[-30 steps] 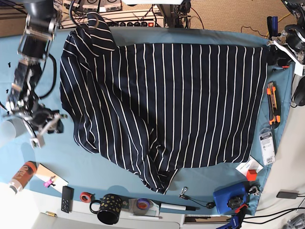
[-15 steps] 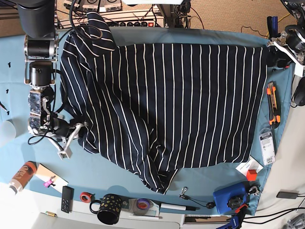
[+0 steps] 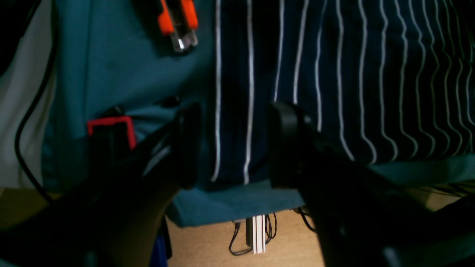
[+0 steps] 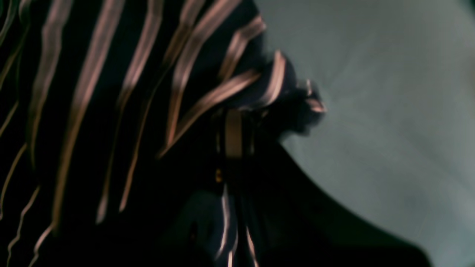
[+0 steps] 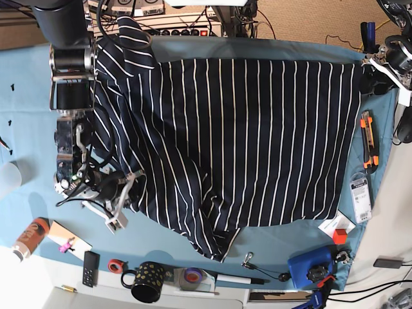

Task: Layout the t-shirt on the table in an organized manner, then fold the t-shirt properly
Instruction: 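Lower the right gripper to the shirt sleeve to smooth it, then grasp the shirt side edge with the right gripper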

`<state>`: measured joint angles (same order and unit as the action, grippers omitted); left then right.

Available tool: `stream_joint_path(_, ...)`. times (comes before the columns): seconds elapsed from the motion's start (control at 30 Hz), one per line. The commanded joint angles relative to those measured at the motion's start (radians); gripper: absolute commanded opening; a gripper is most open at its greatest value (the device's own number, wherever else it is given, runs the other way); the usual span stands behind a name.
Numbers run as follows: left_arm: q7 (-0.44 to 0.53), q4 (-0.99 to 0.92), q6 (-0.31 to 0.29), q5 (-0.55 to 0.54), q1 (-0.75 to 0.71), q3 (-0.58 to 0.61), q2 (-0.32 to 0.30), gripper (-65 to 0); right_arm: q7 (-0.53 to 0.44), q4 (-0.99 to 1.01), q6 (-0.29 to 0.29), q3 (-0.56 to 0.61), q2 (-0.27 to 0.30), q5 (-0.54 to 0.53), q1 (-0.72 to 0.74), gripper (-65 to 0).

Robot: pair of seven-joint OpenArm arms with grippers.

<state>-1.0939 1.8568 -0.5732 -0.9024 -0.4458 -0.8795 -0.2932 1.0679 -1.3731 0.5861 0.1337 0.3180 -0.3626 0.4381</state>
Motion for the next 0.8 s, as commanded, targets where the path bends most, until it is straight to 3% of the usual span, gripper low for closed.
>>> stream_joint_path(0.0,0.022,0.014,-0.004,-0.018,0.000,-0.007,-0.017,-36.4,0.002,-0.085,0.016,-0.004,0.012,-0.014,-0.004,-65.0)
stream_joint_path(0.13,0.040,0.014,-0.003,-0.018,0.000,-0.007,-0.017,-36.4,0.066,-0.347,0.105,-0.003,0.012,-0.069,-0.125,-65.0)
stream_joint_path(0.27,0.040,0.014,-0.004,-0.018,0.000,-0.007,-0.017,-36.4,0.054,-0.455,0.099,-0.004,0.012,-0.071,-0.204,-65.0)
stream_joint_path(0.43,0.040,0.014,-0.004,-0.018,0.000,-0.007,-0.017,-36.4,0.000,-0.454,0.004,-0.005,0.012,0.106,-0.203,-65.0)
stream_joint_path(0.53,0.040,0.014,-0.003,-0.017,-0.001,-0.007,-0.017,-36.4,0.026,-0.454,0.000,-0.005,0.012,0.174,-0.205,-64.0)
stream_joint_path(0.67,0.040,0.014,-0.003,-0.017,0.000,-0.007,-0.017,-36.4,0.034,-0.452,-0.005,-0.005,0.012,0.225,-0.206,-46.6)
stream_joint_path(0.7,0.040,0.014,-0.004,-0.017,0.000,-0.007,-0.017,-36.4,0.018,-0.451,-0.031,-0.005,0.012,0.236,-0.206,-46.0)
stream_joint_path(0.77,0.040,0.014,-0.003,-0.017,0.000,-0.007,-0.017,-36.4,-0.056,-0.434,-0.155,-0.005,0.012,0.265,-0.205,-46.0)
